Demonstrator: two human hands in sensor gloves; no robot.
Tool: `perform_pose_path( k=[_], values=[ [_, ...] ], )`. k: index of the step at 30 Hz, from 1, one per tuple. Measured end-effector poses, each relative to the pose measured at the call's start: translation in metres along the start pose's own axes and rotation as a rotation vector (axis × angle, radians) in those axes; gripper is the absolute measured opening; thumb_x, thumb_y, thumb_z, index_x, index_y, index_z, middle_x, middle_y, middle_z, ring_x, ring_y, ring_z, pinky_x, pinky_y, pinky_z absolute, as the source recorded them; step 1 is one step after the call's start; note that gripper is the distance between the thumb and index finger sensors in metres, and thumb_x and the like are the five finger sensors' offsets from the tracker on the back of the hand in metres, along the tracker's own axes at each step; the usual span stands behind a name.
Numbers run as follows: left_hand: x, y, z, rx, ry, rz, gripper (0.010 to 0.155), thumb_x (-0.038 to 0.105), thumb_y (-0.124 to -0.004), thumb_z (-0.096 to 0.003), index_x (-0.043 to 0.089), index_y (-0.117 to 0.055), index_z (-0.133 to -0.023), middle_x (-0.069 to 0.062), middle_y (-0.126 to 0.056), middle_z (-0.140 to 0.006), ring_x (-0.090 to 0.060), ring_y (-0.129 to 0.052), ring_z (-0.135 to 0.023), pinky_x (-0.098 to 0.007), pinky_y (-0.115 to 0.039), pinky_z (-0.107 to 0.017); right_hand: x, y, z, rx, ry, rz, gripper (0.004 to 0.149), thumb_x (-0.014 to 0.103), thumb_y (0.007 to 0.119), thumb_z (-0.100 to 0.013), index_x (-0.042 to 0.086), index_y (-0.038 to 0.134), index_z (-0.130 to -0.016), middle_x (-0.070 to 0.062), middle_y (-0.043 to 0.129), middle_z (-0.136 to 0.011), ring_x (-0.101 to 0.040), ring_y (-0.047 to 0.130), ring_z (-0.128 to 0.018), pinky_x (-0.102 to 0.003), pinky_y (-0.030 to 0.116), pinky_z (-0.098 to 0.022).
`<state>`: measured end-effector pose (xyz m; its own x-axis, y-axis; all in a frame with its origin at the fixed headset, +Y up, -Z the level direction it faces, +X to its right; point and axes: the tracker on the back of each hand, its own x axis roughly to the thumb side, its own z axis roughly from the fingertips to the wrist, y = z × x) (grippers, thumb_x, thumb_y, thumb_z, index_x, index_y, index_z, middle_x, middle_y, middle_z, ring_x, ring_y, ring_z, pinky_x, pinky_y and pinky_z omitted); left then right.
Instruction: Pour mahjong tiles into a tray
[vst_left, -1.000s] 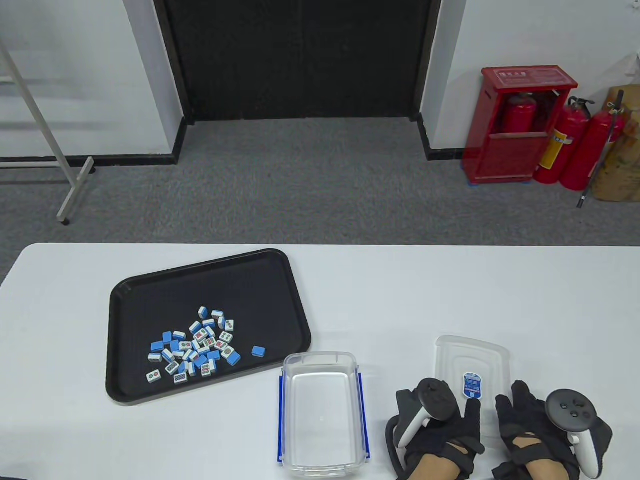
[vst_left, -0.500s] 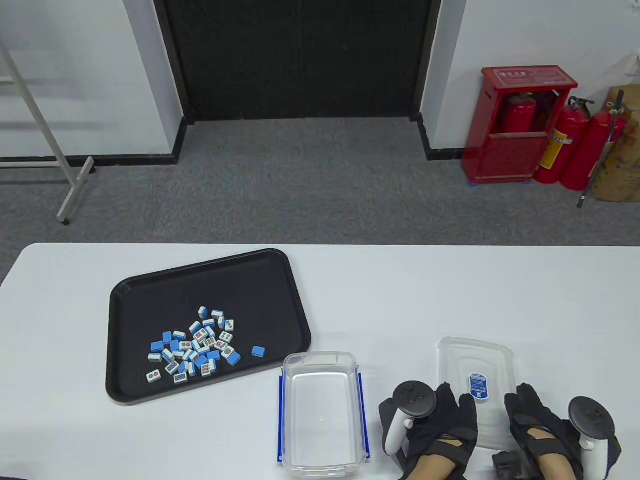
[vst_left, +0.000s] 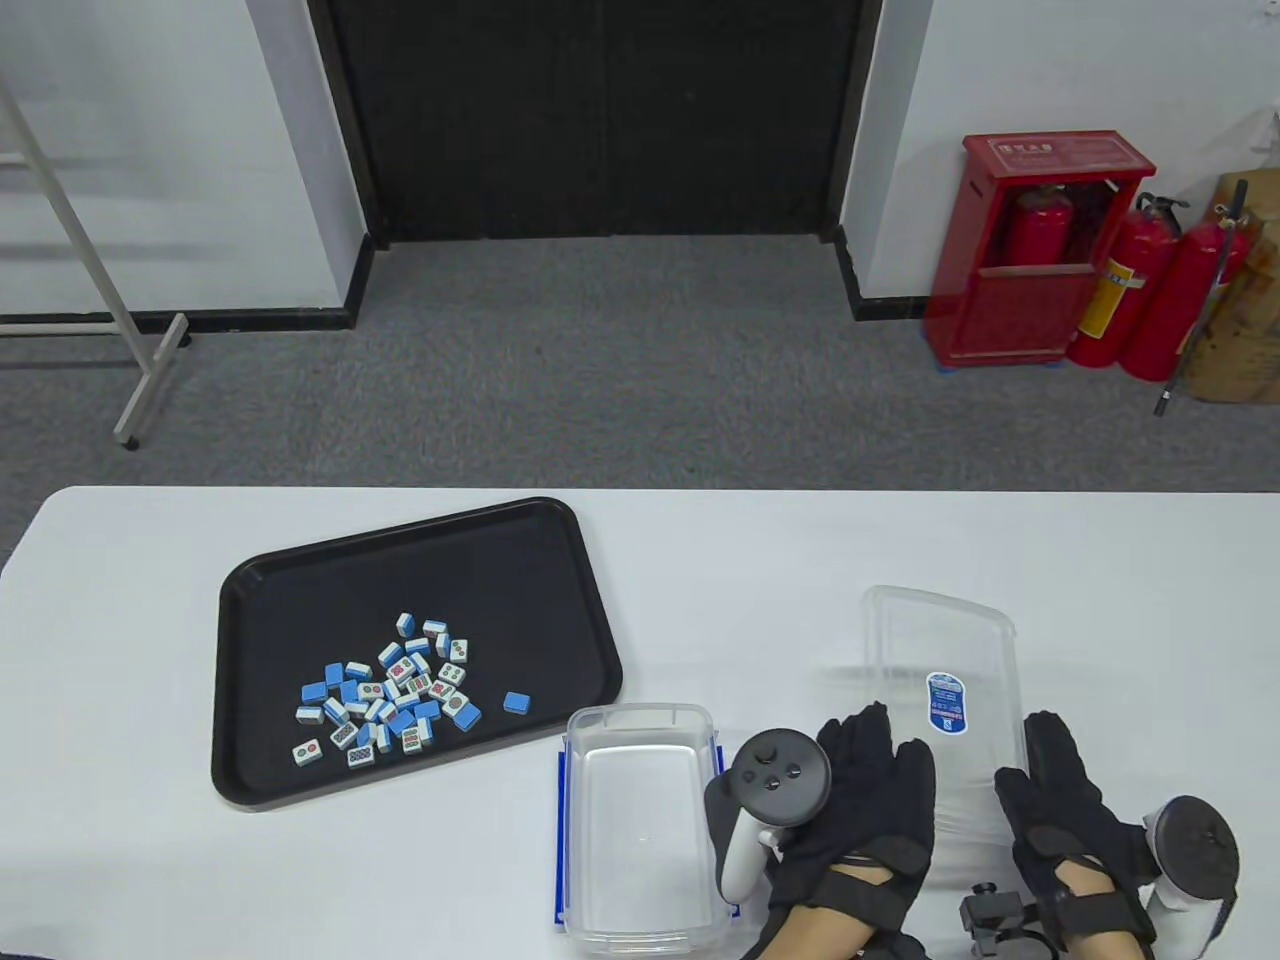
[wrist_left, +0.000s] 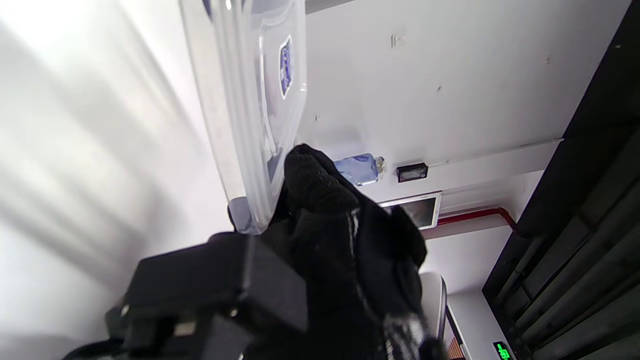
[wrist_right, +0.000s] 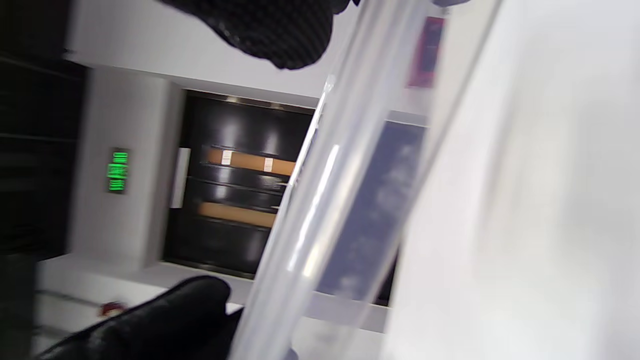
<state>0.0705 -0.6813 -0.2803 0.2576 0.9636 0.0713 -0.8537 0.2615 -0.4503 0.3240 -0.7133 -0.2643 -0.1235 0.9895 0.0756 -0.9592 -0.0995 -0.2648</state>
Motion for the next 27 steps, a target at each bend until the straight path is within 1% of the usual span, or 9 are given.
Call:
perform_pose_path(
  k=[4, 7, 10, 12, 15, 18, 23, 25, 27],
  values=[
    [0.003, 0.034, 0.027, -0.015, -0.009, 0.01, 0.08, 0.062, -0.046, -0.0579, 0.009, -0.02, -0.111, -0.025, -0.02, -0.113, -0.046, -0.005, -0.101, -0.059, -0.014, -0.064, 0.022, 0.032, 0.013, 0.046, -0.091, 0.023, 0.072, 0.02, 0.075, -0.04, 0.006, 0.038, -0.1, -0.026, 0.043, -0.103, -0.054, 0.041, -0.093, -0.07, 0.037, -0.064],
    [-0.005, 0.061, 0.05, -0.002, -0.003, -0.005, 0.08, 0.061, -0.047, -0.0576, 0.008, -0.021, -0.111, -0.026, -0.02, -0.112, -0.047, -0.005, -0.101, -0.059, -0.013, -0.063, 0.032, 0.061, 0.026, 0.112, -0.111, 0.025, 0.072, 0.019, 0.075, -0.039, 0.005, 0.038, -0.1, -0.027, 0.042, -0.103, -0.055, 0.042, -0.092, -0.07, 0.039, -0.063],
    [-0.024, 0.092, 0.074, -0.003, 0.016, -0.036, 0.08, 0.061, -0.048, -0.0576, 0.008, -0.021, -0.111, -0.027, -0.021, -0.112, -0.048, -0.006, -0.101, -0.059, -0.014, -0.063, 0.037, 0.091, 0.038, 0.219, -0.127, 0.056, 0.072, 0.017, 0.074, -0.039, 0.005, 0.037, -0.1, -0.028, 0.04, -0.102, -0.056, 0.042, -0.091, -0.07, 0.039, -0.063],
    [-0.038, 0.108, 0.087, -0.004, 0.033, 0.003, 0.08, 0.061, -0.048, -0.0576, 0.008, -0.021, -0.111, -0.027, -0.021, -0.112, -0.048, -0.006, -0.101, -0.059, -0.013, -0.063, 0.037, 0.11, 0.043, 0.292, -0.122, 0.086, 0.073, 0.018, 0.074, -0.039, 0.005, 0.035, -0.1, -0.028, 0.038, -0.103, -0.056, 0.04, -0.092, -0.07, 0.039, -0.064],
    [-0.056, 0.13, 0.104, 0.026, 0.049, 0.057, 0.08, 0.06, -0.049, -0.0575, 0.007, -0.022, -0.111, -0.027, -0.021, -0.112, -0.048, -0.005, -0.101, -0.059, -0.012, -0.063, 0.033, 0.139, 0.049, 0.357, -0.111, 0.107, 0.074, 0.019, 0.074, -0.039, 0.005, 0.034, -0.099, -0.029, 0.037, -0.102, -0.056, 0.04, -0.091, -0.07, 0.038, -0.063],
    [-0.067, 0.149, 0.115, 0.026, 0.063, 0.029, 0.08, 0.06, -0.049, -0.0572, 0.007, -0.022, -0.111, -0.028, -0.021, -0.112, -0.048, -0.005, -0.1, -0.059, -0.012, -0.062, 0.028, 0.163, 0.053, 0.403, -0.102, 0.125, 0.074, 0.019, 0.075, -0.039, 0.005, 0.034, -0.099, -0.029, 0.035, -0.102, -0.056, 0.04, -0.091, -0.07, 0.038, -0.063],
    [-0.085, 0.172, 0.133, 0.04, 0.019, 0.001, 0.08, 0.06, -0.049, -0.0573, 0.007, -0.021, -0.111, -0.028, -0.022, -0.112, -0.048, -0.005, -0.1, -0.059, -0.012, -0.062, 0.016, 0.19, 0.067, 0.462, -0.112, 0.101, 0.074, 0.02, 0.075, -0.039, 0.004, 0.033, -0.099, -0.03, 0.033, -0.101, -0.057, 0.039, -0.091, -0.07, 0.039, -0.063],
    [-0.092, 0.174, 0.137, 0.041, 0.016, 0.032, 0.08, 0.06, -0.051, -0.0566, 0.007, -0.023, -0.11, -0.028, -0.023, -0.111, -0.049, -0.006, -0.1, -0.06, -0.013, -0.062, 0.011, 0.193, 0.071, 0.47, -0.096, 0.091, 0.074, 0.02, 0.075, -0.039, 0.004, 0.034, -0.099, -0.031, 0.033, -0.101, -0.057, 0.039, -0.091, -0.071, 0.038, -0.063],
    [-0.098, 0.173, 0.14, -0.008, 0.054, 0.026, 0.08, 0.06, -0.05, -0.0565, 0.007, -0.02, -0.109, -0.031, -0.022, -0.11, -0.049, -0.005, -0.099, -0.06, -0.012, -0.061, 0.005, 0.194, 0.073, 0.492, -0.106, 0.109, 0.074, 0.02, 0.075, -0.039, 0.004, 0.034, -0.099, -0.031, 0.032, -0.101, -0.058, 0.038, -0.091, -0.071, 0.038, -0.063]
  ],
)
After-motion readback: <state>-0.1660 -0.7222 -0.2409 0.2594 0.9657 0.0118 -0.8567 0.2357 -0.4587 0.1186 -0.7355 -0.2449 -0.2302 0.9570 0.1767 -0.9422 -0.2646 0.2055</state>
